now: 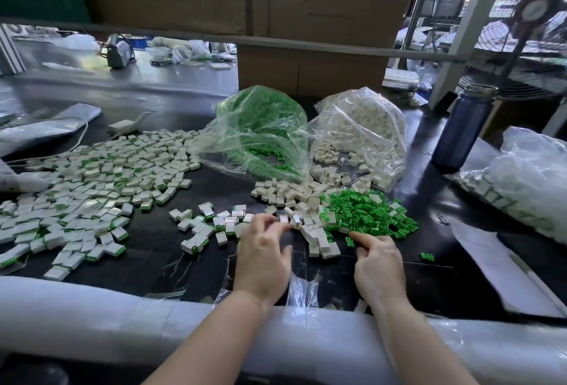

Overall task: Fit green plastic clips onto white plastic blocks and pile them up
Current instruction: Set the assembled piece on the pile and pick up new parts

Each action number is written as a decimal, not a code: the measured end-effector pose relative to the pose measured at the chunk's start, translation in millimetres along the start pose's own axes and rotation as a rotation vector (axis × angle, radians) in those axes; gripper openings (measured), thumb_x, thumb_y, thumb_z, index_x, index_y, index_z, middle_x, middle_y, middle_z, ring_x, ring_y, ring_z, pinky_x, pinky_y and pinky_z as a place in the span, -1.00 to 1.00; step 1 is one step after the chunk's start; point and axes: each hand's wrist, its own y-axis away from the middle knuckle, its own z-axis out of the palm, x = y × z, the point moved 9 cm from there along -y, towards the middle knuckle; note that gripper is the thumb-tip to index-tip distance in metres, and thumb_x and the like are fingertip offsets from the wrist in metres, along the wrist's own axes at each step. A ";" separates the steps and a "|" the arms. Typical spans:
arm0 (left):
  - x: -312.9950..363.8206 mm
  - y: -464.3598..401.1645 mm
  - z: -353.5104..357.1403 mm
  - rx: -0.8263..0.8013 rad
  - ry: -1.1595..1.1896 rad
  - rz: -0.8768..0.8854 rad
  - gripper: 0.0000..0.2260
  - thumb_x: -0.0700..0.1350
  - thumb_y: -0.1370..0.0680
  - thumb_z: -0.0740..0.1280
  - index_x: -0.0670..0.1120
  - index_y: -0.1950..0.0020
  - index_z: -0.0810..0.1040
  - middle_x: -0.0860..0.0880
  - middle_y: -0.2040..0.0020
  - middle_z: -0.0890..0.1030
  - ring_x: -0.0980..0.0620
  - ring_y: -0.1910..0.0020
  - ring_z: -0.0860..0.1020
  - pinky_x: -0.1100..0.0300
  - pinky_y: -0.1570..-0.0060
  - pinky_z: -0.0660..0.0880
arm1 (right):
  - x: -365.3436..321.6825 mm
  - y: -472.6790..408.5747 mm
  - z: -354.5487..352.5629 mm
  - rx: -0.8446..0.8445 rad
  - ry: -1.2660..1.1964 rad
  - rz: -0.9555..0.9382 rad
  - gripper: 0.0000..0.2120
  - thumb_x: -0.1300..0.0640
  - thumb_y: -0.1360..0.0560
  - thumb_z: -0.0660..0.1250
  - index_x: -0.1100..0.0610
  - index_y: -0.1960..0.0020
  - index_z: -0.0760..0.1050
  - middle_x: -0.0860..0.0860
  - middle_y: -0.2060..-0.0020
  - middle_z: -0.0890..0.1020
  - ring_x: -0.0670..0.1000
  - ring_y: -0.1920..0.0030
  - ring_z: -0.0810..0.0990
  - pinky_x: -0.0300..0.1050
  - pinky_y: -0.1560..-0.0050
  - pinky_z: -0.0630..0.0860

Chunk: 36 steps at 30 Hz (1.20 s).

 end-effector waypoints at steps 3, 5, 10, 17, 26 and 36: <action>24.4 7.4 15.1 -0.155 -0.017 0.226 -0.65 -0.09 -0.56 0.26 0.07 -0.34 0.43 0.15 -0.24 0.39 0.13 -0.23 0.28 0.23 -0.32 0.19 | -0.9 1.3 2.6 -0.018 0.081 0.001 -0.65 0.29 -0.58 0.11 0.06 -0.26 0.51 0.08 -0.18 0.43 0.09 -0.18 0.36 -0.15 -0.21 0.28; 29.9 10.0 23.1 -0.213 -0.067 0.290 -0.66 -0.04 -0.57 0.23 0.13 -0.35 0.42 0.21 -0.27 0.39 0.13 -0.25 0.28 0.25 -0.29 0.16 | -2.3 2.6 2.3 -0.019 0.103 -0.010 -0.68 0.27 -0.57 0.15 0.09 -0.25 0.52 0.08 -0.17 0.45 0.10 -0.18 0.38 -0.16 -0.21 0.28; 27.7 9.7 25.5 -0.221 -0.052 0.281 -0.74 0.02 -0.58 0.23 0.11 -0.26 0.52 0.20 -0.21 0.46 0.13 -0.21 0.32 0.25 -0.24 0.18 | -3.8 5.0 -3.9 0.015 0.045 -0.006 -0.85 0.18 -0.52 0.30 0.15 -0.02 0.61 0.06 0.02 0.54 0.09 -0.09 0.48 -0.16 -0.08 0.36; 23.1 6.0 14.7 -0.144 0.004 0.204 -0.78 -0.01 -0.56 0.27 0.05 -0.18 0.57 0.11 -0.06 0.53 0.10 -0.09 0.40 0.21 -0.20 0.29 | -5.7 5.4 -2.8 -0.001 0.084 0.006 -0.76 0.18 -0.54 0.27 0.11 -0.18 0.56 0.09 -0.12 0.52 0.11 -0.15 0.47 -0.11 -0.17 0.38; 19.1 6.3 21.6 -0.211 -0.013 0.173 -0.77 -0.01 -0.58 0.24 0.11 -0.22 0.52 0.10 -0.06 0.45 0.11 -0.12 0.35 0.18 -0.23 0.29 | -7.7 7.5 -5.9 0.030 0.027 -0.013 -0.87 0.22 -0.46 0.37 0.06 0.16 0.44 0.00 0.14 0.48 0.09 0.00 0.48 -0.12 0.04 0.38; 20.3 9.5 21.2 -0.244 0.133 0.144 -0.87 -0.13 -0.51 0.35 0.10 0.08 0.46 0.10 0.13 0.48 0.10 0.11 0.47 0.26 -0.02 0.42 | -16.1 10.7 -9.6 0.000 -0.354 -0.099 -0.79 0.31 -0.40 0.43 0.01 0.22 0.53 -0.08 0.32 0.59 -0.09 0.25 0.55 -0.20 0.13 0.47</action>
